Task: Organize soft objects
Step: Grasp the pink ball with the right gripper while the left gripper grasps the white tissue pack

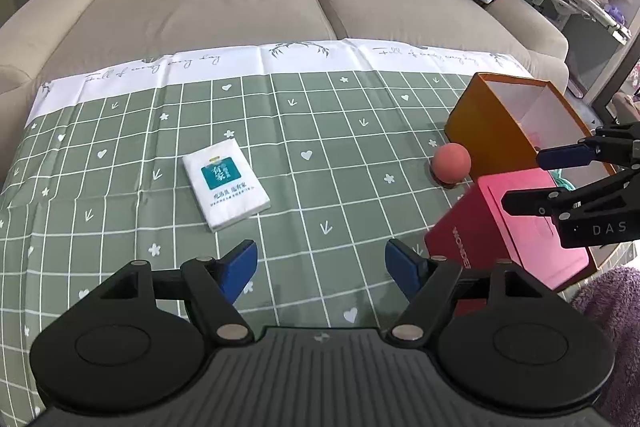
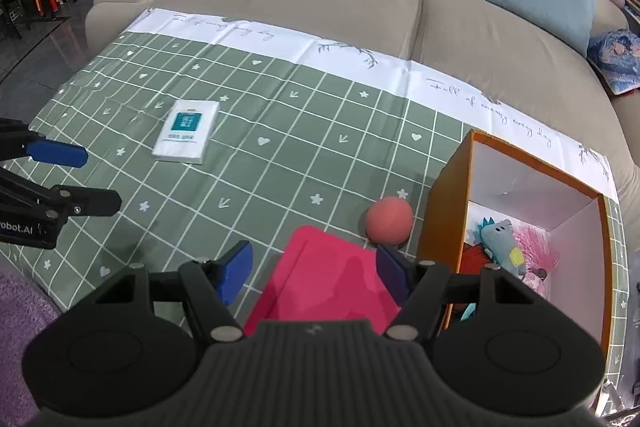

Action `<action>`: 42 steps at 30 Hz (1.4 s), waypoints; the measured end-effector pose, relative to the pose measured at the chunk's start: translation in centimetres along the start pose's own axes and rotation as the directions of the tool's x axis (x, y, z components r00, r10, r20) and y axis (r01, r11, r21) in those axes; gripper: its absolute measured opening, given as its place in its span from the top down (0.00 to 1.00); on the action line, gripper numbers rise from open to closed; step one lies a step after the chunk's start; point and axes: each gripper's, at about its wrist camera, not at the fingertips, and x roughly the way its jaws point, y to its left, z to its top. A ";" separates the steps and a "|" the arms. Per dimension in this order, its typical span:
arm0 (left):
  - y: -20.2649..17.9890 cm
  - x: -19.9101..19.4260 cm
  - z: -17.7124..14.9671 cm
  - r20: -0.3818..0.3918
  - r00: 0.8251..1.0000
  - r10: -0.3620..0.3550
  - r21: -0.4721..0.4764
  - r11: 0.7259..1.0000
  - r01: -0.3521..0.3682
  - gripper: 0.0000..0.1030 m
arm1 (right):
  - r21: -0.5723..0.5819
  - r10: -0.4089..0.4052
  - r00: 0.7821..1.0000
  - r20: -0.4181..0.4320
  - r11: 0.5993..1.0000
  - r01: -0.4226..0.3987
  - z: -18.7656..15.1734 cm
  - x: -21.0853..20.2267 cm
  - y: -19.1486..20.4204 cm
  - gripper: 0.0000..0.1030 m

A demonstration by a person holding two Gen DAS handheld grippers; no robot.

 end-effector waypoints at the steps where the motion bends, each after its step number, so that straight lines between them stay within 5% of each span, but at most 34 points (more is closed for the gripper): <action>1: 0.1 0.3 0.3 -0.005 1.000 -0.002 0.001 1.000 0.002 0.17 | 0.006 0.001 1.000 -0.007 1.000 -0.001 0.2 0.3 -0.2 0.34; 14: 0.9 3.3 2.1 -0.030 1.000 -0.009 0.033 0.999 0.010 0.11 | 0.051 0.006 0.997 -0.074 0.999 -0.002 2.0 3.7 -1.7 0.33; 17: 2.2 4.3 2.3 -0.014 0.999 0.028 0.027 0.999 -0.028 0.11 | 0.077 0.012 0.996 -0.093 0.997 -0.004 2.6 4.7 -2.6 0.32; 24: 6.7 9.5 4.7 -0.108 0.992 0.064 -0.128 0.989 -0.078 0.09 | 0.143 0.049 0.986 -0.161 0.989 -0.025 5.3 7.9 -5.1 0.31; 28: 7.7 12.1 5.6 -0.150 0.978 0.145 -0.144 0.975 -0.167 0.09 | 0.172 0.066 0.975 -0.211 0.985 -0.030 7.1 10.3 -6.3 0.31; 35: 8.8 14.4 6.4 -0.191 0.973 0.132 -0.215 0.961 -0.173 0.09 | -0.022 -0.040 0.944 -0.326 0.999 0.035 7.9 14.5 -6.0 0.36; 42: 9.6 16.3 6.5 -0.219 0.967 0.132 -0.288 0.938 -0.193 0.09 | -0.277 -0.135 0.934 -0.330 0.960 0.040 7.0 15.9 -4.2 0.41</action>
